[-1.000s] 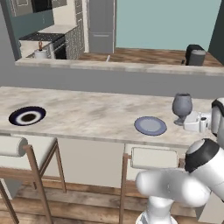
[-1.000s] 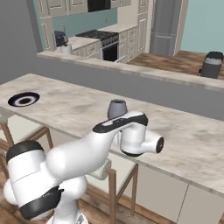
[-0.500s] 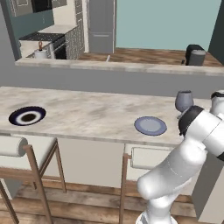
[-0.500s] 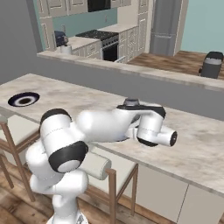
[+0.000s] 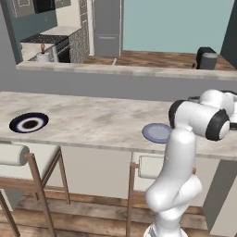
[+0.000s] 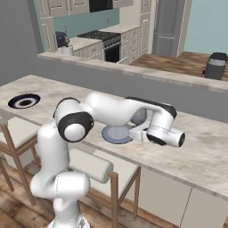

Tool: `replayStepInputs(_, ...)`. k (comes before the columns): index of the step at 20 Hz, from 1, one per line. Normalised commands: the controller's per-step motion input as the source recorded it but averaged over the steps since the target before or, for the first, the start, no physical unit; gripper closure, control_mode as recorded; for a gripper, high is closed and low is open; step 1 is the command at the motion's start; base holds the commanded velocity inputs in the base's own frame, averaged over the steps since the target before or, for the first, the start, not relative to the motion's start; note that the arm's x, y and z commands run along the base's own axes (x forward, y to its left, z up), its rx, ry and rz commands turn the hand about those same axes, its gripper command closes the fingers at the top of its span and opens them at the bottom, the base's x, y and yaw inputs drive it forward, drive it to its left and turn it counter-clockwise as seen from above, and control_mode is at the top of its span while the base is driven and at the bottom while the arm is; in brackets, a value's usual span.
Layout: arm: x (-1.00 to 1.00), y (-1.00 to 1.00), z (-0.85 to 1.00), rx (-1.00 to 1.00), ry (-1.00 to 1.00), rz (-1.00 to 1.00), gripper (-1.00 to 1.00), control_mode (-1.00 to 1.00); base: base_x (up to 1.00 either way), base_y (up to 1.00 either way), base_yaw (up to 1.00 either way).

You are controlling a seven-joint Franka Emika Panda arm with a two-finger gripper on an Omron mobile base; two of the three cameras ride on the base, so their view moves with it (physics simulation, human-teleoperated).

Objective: Retrieve the wine glasses from the counter and place one next to each plate.

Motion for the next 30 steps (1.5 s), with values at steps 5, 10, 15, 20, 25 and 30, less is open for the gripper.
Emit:
replayStepInputs(5,0.0,-0.1,-0.19,-0.03,-0.06,0.04,1.0,-1.0,0.0,0.0,0.0)
replayStepInputs(10,0.0,0.0,-0.2,-0.03,-0.07,0.02,1.0,-1.0,0.0,0.0,0.0)
replayStepInputs(15,0.0,0.0,-0.16,-0.01,-0.06,0.0,1.0,-1.0,0.0,0.0,0.0)
replayStepInputs(20,0.0,0.08,-0.17,-0.03,-0.04,0.0,1.0,-1.0,0.0,0.0,0.0)
replayStepInputs(25,0.14,0.2,-0.27,-0.05,-0.01,0.0,1.0,-1.0,0.0,0.0,0.0)
replayStepInputs(30,0.28,0.17,-0.28,-0.05,-0.02,0.0,1.0,-1.0,0.0,0.0,0.0)
